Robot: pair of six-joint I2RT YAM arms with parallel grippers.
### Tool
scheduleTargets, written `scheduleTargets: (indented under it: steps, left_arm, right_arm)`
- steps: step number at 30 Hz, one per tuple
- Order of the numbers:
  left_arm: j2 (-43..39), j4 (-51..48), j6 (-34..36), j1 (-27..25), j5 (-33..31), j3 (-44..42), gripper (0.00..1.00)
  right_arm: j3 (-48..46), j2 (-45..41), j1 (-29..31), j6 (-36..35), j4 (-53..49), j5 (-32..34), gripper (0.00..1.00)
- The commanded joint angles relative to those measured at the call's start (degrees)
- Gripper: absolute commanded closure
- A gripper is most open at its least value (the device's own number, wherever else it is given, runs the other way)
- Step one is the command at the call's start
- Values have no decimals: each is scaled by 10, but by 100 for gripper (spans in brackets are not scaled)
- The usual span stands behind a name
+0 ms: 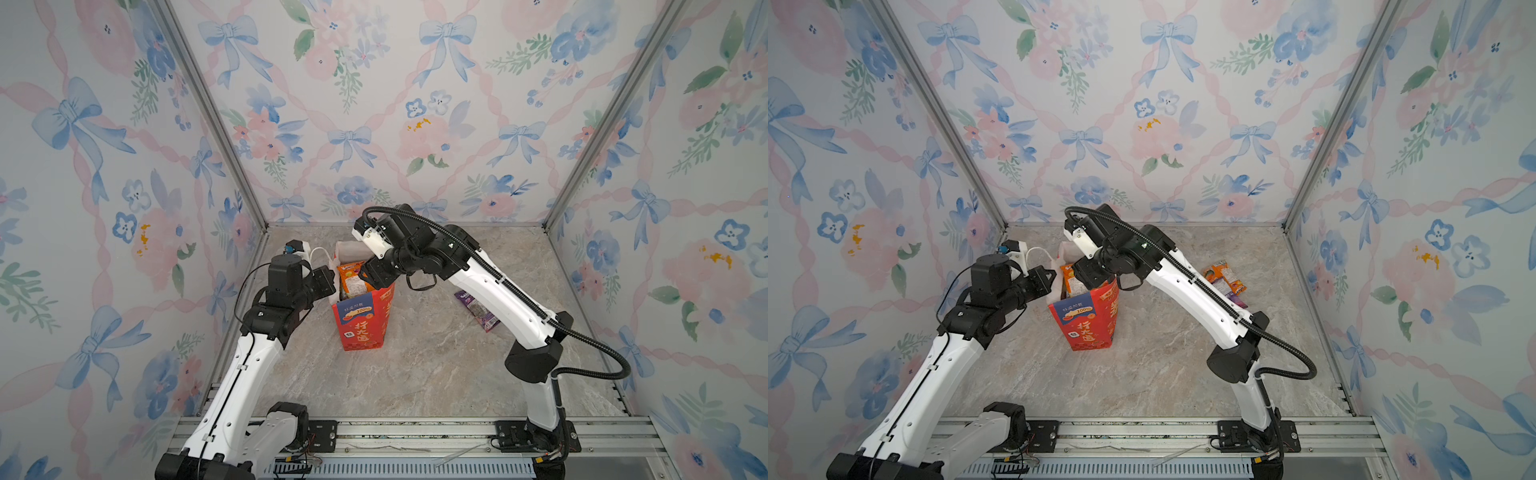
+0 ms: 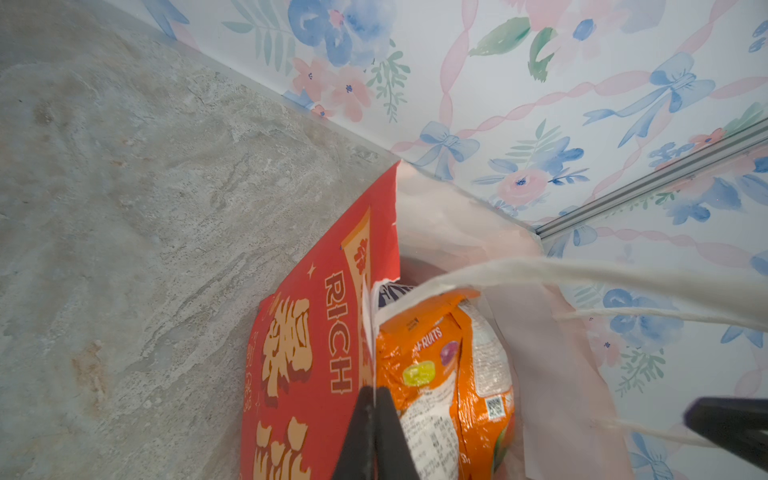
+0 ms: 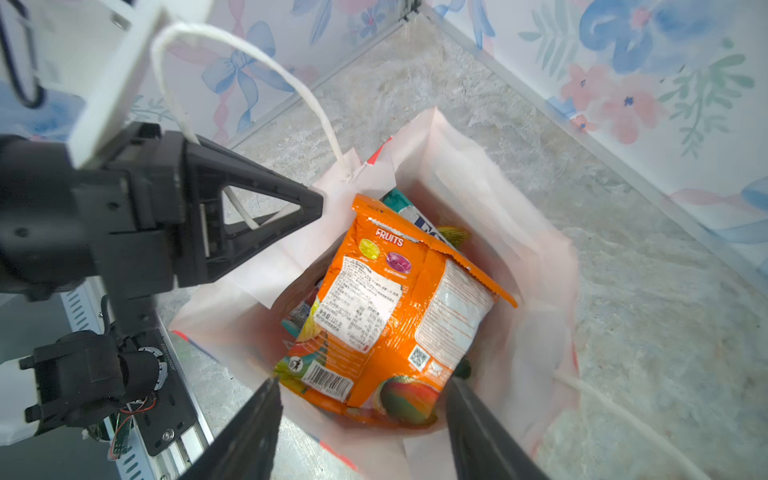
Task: Place the snacks into the paper bag
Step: 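Raise the right gripper out of the paper bag and move over the purple bag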
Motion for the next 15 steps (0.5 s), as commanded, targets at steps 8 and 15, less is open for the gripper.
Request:
scheduleTargets:
  steps: [8, 15]
  left_arm:
    - [-3, 2, -7, -5, 2, 5, 100]
    - [-2, 3, -7, -6, 2, 7, 100]
  right_arm:
    - [-24, -53, 0, -25, 48, 12, 31]
    - [-93, -112, -29, 8, 85, -17, 23]
